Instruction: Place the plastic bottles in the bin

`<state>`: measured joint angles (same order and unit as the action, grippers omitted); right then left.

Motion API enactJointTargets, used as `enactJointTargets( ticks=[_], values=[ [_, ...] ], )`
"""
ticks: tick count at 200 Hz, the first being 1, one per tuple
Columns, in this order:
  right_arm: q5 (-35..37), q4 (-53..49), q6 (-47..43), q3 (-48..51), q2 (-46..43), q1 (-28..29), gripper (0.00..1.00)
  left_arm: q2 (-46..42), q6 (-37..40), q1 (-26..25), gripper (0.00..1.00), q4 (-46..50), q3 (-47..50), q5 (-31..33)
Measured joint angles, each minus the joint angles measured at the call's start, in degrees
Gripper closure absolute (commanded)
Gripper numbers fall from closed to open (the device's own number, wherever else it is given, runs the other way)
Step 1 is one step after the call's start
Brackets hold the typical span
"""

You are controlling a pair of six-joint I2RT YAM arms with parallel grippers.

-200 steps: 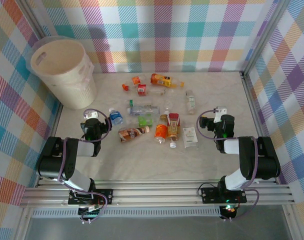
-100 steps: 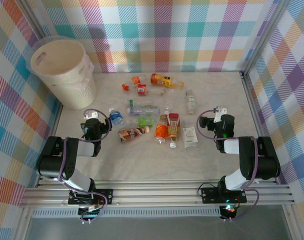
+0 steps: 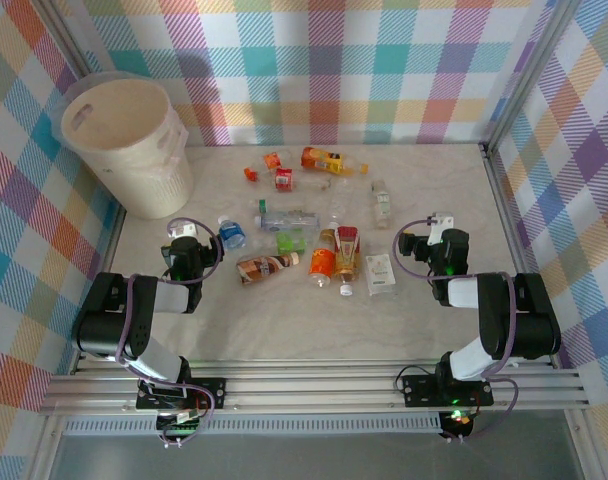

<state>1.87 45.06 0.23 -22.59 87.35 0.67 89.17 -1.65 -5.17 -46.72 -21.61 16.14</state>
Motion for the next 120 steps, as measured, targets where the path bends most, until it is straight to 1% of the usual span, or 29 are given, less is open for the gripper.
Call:
enactJointTargets(
  ticks=[25, 47, 75, 98, 120],
  values=[
    [0.0, 0.0, 0.0, 0.0, 0.0, 0.0, 0.0, 0.0, 0.0, 0.0, 0.0, 0.2, 0.0, -0.1],
    [-0.8, -2.3, 0.0, -0.7, -0.9, 0.0, 0.0, -1.9, 0.3, 0.0, 0.0, 4.2, -1.6, -0.5],
    [-1.3, -9.1, 0.0, -3.5, -6.2, 0.0, 0.0, -6.5, 0.9, -0.5, 0.0, 8.1, -3.7, 0.0],
    [-1.3, -15.9, 1.9, -6.7, -11.8, 0.0, 0.0, -9.7, 1.0, -2.7, 0.0, 13.6, -6.2, 3.4],
    [-2.2, -24.2, 6.2, -11.2, -15.2, 0.0, 0.0, -13.7, -2.5, -4.7, 0.0, 19.6, -8.6, 5.7]
  ],
)
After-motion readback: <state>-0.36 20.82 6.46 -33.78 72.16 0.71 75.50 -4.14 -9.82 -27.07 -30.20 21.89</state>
